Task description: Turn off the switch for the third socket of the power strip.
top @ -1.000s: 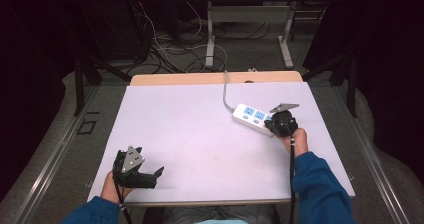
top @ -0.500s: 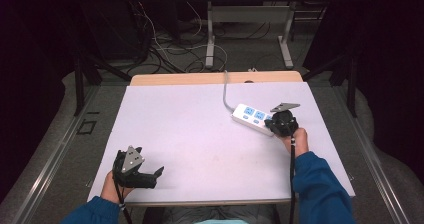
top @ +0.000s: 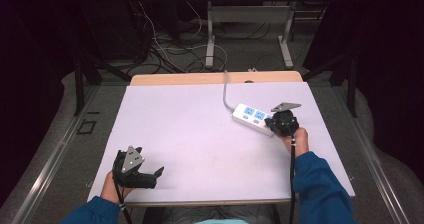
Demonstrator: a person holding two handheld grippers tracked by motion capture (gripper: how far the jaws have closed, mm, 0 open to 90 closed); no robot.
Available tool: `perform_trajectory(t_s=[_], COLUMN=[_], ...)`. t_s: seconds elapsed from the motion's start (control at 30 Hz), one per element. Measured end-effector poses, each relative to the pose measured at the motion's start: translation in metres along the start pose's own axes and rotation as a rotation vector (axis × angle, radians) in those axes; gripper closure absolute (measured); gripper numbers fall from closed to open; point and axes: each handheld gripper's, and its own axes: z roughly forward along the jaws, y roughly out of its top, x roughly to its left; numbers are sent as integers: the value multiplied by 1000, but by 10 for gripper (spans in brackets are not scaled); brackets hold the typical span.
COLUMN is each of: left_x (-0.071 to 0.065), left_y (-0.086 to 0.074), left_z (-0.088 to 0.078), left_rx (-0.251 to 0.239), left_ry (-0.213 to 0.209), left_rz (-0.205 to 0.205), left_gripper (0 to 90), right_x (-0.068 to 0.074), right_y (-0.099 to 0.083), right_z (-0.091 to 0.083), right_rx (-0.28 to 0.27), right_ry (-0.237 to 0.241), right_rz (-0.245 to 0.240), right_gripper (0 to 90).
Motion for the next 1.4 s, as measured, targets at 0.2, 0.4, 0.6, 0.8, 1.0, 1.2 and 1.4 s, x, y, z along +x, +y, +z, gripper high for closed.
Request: perform_trajectory(t_s=[0.2, 0.4, 0.6, 0.8, 1.0, 1.2, 1.4], left_x=[0, 0, 0, 0, 0, 1, 0], left_y=[0, 0, 0, 0, 0, 0, 0], left_z=[-1, -1, -1, -1, -1, -1, -1], left_rx=[3, 4, 6, 7, 7, 7, 7], left_ry=[-2, -8, -2, -8, -5, -3, -6], left_rz=[-1, -8, 1, -8, -5, -7, -11], left_gripper=[14, 14, 13, 13, 12, 12, 12], right_x=[-2, -1, -1, 1, 4, 10, 16], right_y=[2, 5, 4, 4, 3, 1, -1], right_z=[-6, -11, -17, -26, -35, -44, -52], right_rx=[-27, -38, -35, -49, -73, -81, -79], right_ry=[3, 18, 44, 77, 99, 132, 141], right_rz=[8, 15, 23, 42, 35, 29, 10], right_gripper=[824, 599, 355, 195, 144, 79, 19])
